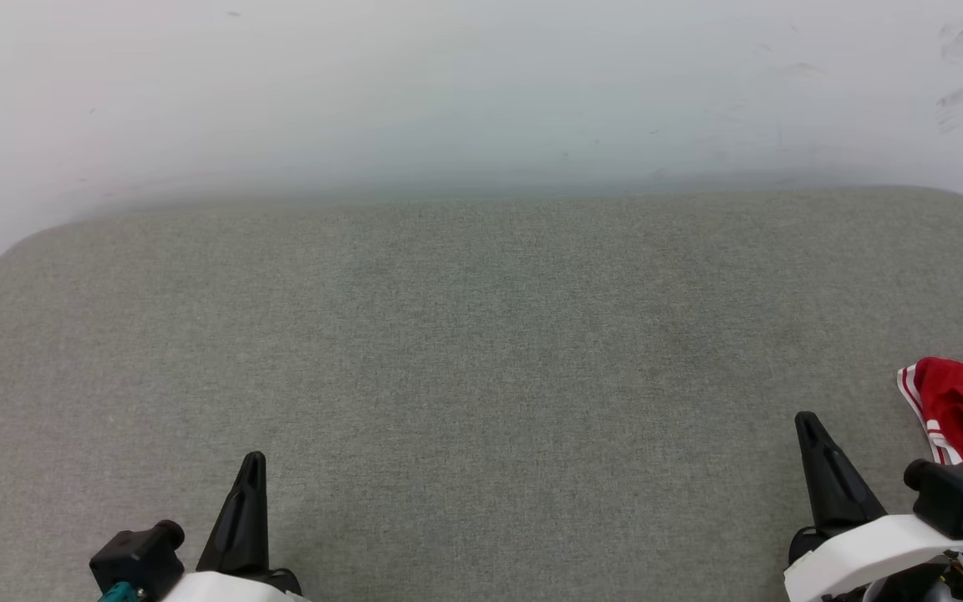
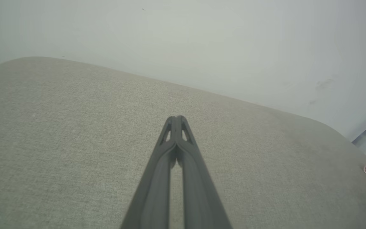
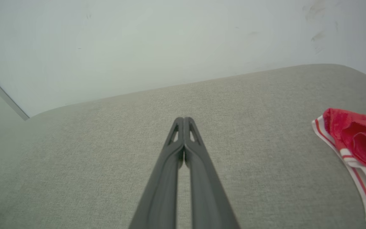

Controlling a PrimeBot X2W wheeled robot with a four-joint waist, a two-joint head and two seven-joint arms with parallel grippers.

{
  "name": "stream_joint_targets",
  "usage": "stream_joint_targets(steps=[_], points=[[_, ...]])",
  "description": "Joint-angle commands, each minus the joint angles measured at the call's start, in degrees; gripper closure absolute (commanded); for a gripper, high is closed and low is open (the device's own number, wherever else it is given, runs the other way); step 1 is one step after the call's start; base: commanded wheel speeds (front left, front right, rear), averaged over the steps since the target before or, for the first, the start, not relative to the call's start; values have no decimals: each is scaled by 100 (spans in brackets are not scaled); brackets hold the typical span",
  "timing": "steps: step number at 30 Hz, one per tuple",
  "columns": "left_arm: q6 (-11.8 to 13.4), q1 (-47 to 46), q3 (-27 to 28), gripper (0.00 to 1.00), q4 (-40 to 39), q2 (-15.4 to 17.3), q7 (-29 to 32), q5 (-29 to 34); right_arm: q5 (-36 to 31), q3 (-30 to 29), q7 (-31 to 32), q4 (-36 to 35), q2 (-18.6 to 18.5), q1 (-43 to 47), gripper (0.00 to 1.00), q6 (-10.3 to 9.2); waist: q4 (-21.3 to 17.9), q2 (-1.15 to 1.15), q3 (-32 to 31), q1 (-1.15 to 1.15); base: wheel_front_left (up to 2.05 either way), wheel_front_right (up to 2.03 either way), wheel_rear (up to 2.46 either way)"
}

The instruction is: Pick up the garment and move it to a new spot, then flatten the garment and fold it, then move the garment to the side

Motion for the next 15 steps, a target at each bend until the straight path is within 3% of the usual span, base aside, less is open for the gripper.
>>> stream_joint_targets(steps=[1, 15], points=[[-12, -175, 49, 100, -51, 11, 52, -261, 287, -30, 43, -55, 11, -166, 100, 0, 3, 0, -1, 0, 0, 0, 0], [-32, -373, 147, 100, 123, 4, 404, -1613, 1683, -125, 247, 105, 36, -288, 100, -1, 18, 0, -6, 0, 0, 0, 0]])
